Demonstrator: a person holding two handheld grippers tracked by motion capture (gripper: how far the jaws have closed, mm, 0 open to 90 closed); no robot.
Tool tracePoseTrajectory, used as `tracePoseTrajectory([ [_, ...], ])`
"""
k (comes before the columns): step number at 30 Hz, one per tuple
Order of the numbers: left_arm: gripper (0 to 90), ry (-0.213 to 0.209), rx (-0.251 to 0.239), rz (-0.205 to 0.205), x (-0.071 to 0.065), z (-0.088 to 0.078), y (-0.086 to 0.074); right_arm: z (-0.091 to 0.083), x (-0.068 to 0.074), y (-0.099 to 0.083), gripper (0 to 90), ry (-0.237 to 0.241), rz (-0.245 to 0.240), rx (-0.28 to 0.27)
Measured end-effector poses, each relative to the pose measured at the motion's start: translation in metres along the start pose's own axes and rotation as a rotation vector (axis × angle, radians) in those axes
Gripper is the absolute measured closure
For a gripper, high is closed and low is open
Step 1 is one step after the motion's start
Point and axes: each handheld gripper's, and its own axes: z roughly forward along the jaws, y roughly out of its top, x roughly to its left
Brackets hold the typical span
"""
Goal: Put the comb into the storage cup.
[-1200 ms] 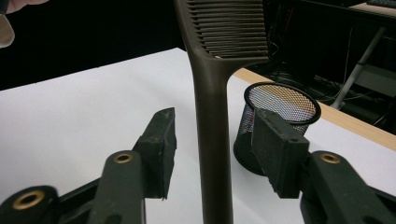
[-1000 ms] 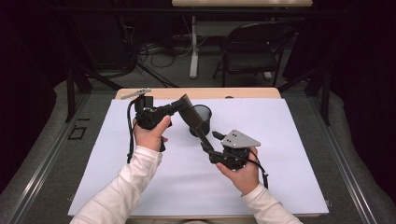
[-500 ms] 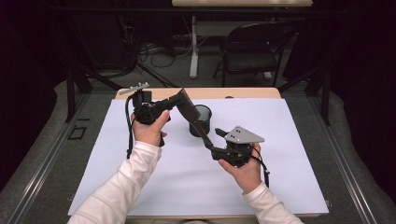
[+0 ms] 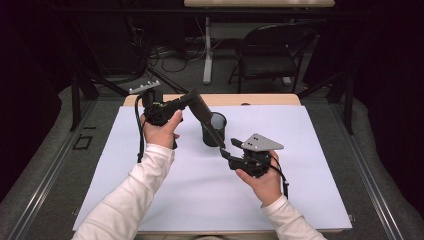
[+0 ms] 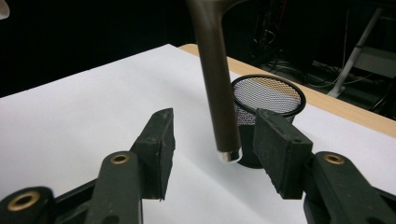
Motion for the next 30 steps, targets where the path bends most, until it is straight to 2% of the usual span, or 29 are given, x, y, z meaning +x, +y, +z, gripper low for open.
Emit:
tracePoseTrajectory([
  [5, 84.7, 0.016, -0.014, 0.001, 0.000, 0.000, 0.007, 0.001, 0.001, 0.000, 44.6, -0.012, -0.014, 0.019],
  [10, 84.7, 0.035, -0.029, 0.009, 0.001, -0.001, 0.015, 0.001, 0.000, 0.000, 41.9, -0.025, -0.028, 0.012],
  [22, 84.7, 0.072, -0.056, 0.014, 0.004, -0.001, 0.027, 0.001, -0.001, -0.001, 39.2, -0.009, -0.001, -0.019],
  [28, 84.7, 0.088, -0.070, 0.013, 0.007, 0.001, 0.031, 0.001, -0.001, -0.001, 35.7, -0.004, 0.004, -0.017],
  [30, 84.8, 0.093, -0.071, 0.014, 0.008, 0.002, 0.031, 0.002, -0.001, -0.001, 34.6, 0.006, 0.020, -0.014],
])
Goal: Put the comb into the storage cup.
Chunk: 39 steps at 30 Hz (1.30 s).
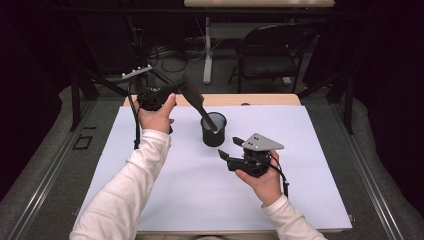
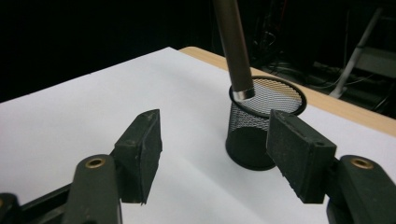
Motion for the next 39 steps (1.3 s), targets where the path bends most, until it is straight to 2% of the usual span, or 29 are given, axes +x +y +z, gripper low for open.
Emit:
tracePoseTrajectory([
  [5, 84.7, 0.011, -0.007, -0.005, 0.003, 0.002, 0.001, 0.000, 0.001, 0.001, 30.2, 0.011, 0.017, 0.003],
  [15, 84.8, 0.041, -0.022, -0.013, 0.010, 0.006, 0.005, -0.002, -0.001, 0.001, 30.2, 0.021, 0.036, 0.010],
  [18, 84.7, 0.031, -0.028, -0.030, 0.013, 0.008, 0.006, -0.002, -0.002, 0.001, 31.4, 0.029, 0.050, 0.010],
  [20, 84.7, 0.035, -0.027, -0.042, 0.014, 0.010, 0.006, -0.003, -0.003, 0.001, 29.9, 0.054, 0.043, 0.016],
  [32, 84.7, 0.068, -0.037, -0.041, 0.019, 0.017, 0.008, -0.003, -0.004, 0.001, 26.5, 0.051, 0.039, 0.026],
  [34, 84.7, 0.071, -0.038, -0.041, 0.020, 0.018, 0.008, -0.004, -0.004, 0.000, 25.6, 0.062, 0.028, 0.027],
  [39, 84.8, 0.083, -0.043, -0.049, 0.022, 0.021, 0.009, -0.003, -0.002, 0.000, 20.8, 0.047, 0.009, 0.036],
])
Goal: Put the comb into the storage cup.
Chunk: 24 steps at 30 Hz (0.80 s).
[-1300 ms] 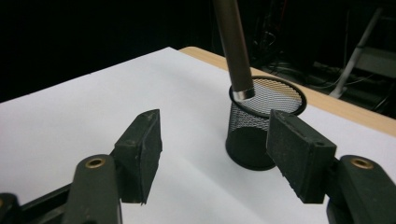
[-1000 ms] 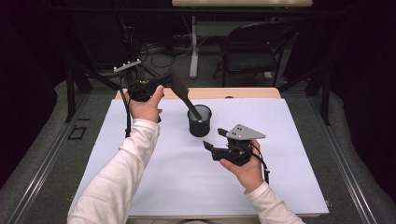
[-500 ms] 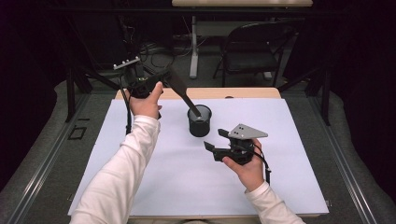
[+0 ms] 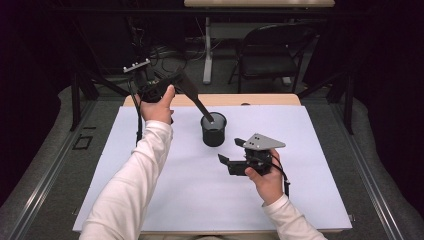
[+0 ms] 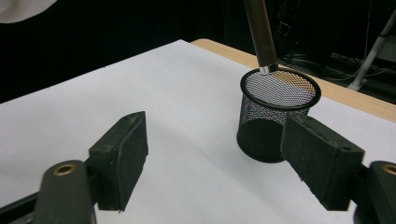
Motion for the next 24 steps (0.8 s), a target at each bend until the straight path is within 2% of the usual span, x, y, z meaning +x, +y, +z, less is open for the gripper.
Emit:
tracePoseTrajectory([
  [7, 84.7, 0.010, -0.003, -0.010, 0.002, 0.006, -0.002, 0.002, 0.000, 0.000, 14.8, -0.015, 0.001, 0.002],
  [11, 84.7, 0.021, -0.003, -0.008, 0.004, 0.008, -0.003, 0.002, 0.001, 0.000, 12.6, 0.000, 0.002, -0.001],
  [16, 84.8, 0.029, -0.004, -0.006, 0.005, 0.010, -0.003, 0.004, 0.002, 0.000, 1.5, 0.010, -0.014, -0.001],
  [24, 84.7, 0.040, -0.003, -0.012, 0.006, 0.016, -0.007, 0.005, 0.002, 0.000, 0.0, 0.008, -0.018, 0.004],
])
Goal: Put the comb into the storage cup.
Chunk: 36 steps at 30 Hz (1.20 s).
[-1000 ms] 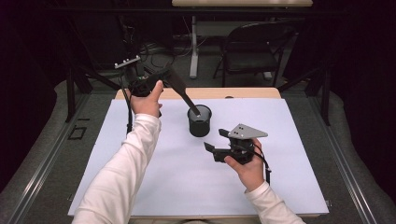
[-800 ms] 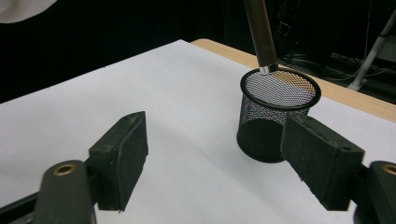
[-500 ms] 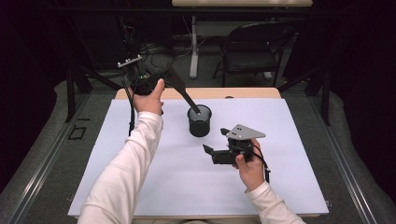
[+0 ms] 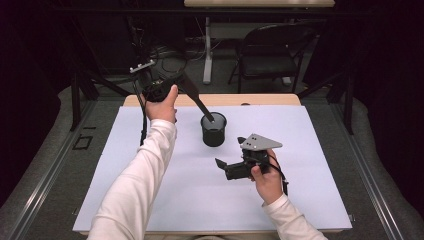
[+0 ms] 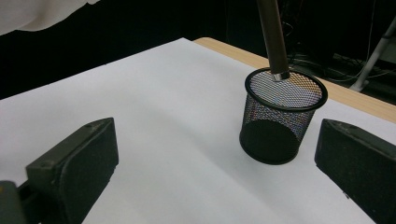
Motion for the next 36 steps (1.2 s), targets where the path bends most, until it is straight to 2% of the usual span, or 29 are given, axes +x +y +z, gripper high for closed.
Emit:
tracePoseTrajectory([
  [23, 84.7, 0.021, 0.025, -0.003, 0.004, 0.016, -0.018, 0.001, 0.000, 0.001, 0.0, -0.007, -0.011, 0.007],
  [36, 84.7, 0.034, 0.043, -0.036, 0.014, 0.026, -0.034, 0.002, 0.000, 0.001, 0.0, -0.006, -0.014, 0.005],
])
